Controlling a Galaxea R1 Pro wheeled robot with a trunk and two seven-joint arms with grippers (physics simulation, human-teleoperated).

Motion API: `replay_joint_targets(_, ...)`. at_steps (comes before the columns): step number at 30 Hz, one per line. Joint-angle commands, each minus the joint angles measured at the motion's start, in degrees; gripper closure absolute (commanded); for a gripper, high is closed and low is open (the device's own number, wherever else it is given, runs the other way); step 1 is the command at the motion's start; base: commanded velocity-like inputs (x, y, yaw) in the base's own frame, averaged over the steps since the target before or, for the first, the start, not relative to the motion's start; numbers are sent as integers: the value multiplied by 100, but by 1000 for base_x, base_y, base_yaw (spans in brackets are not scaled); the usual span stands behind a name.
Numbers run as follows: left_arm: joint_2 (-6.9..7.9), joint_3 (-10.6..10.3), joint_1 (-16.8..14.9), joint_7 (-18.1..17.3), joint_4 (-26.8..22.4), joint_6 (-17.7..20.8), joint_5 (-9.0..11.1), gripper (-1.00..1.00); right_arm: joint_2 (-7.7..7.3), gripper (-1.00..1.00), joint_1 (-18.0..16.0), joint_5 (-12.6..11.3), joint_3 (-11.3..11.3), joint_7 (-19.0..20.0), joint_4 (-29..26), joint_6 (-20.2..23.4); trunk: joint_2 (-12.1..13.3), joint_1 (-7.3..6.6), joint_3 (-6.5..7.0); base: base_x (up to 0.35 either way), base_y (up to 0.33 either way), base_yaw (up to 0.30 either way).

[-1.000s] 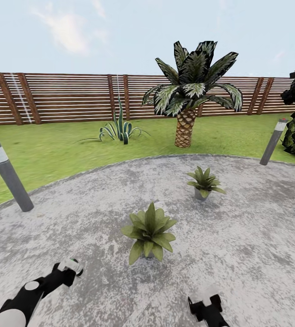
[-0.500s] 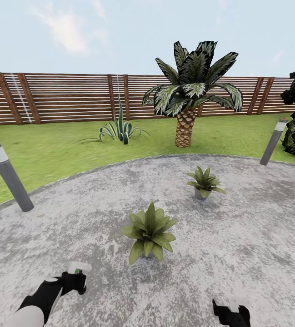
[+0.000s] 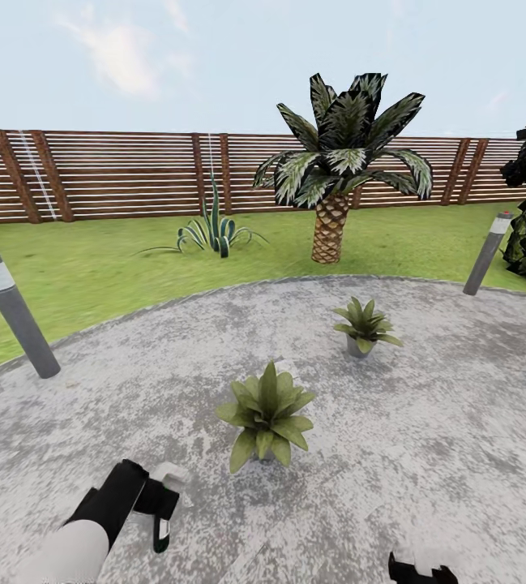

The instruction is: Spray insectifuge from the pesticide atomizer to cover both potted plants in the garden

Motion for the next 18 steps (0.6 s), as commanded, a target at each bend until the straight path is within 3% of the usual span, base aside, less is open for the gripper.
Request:
replay_joint_targets(1, -41, 25, -24, -46, -36, 96, -64, 100, 6, -100, -3, 62, -46, -15, 11, -17, -2, -1, -5, 0, 0, 0)
replay_joint_targets(6, -129, -125, -215, -329, -94, 680, -76, 100, 14, -100, -4, 61, -46, -17, 17, -17, -2, -1, -5, 89, -31, 0)
replay_joint_targets(10, -131, -319, -244, -680, -114, 765, -84, 100, 15, -100, -4, 63, -46, -17, 18, -17, -2, -1, -5, 237, -142, 0)
replay_joint_targets(11, -119, -877, -398, -1161, -152, 1384, -89, 100, 15, -100, -4, 62, -46, -17, 18, -17, -2, -1, -5, 6, -4, 0)
replay_joint_targets(13, -77, -1198, -442, -1543, -401, 1657, -93, 100, 15, -100, -3, 64, -46, -17, 18, -18, -2, -1, -5, 2, -1, 0)
replay_joint_targets(15, -56, -1327, -415, -1685, -818, 1757, -92, 100, 15, -100, -3, 63, -46, -17, 18, -17, -2, -1, -5, 0, 0, 0)
replay_joint_targets(16, -109, -1353, -460, -1723, -1060, 2001, -94, 100, 26, -100, -5, 60, -46, -17, 18, -17, -2, -1, -5, -216, 133, -75)
replay_joint_targets(18, -117, -1353, -463, -1723, -1060, 2001, -94, 100, 27, -100, -5, 60, -46, -17, 18, -17, -2, -1, -5, -252, 158, -172)
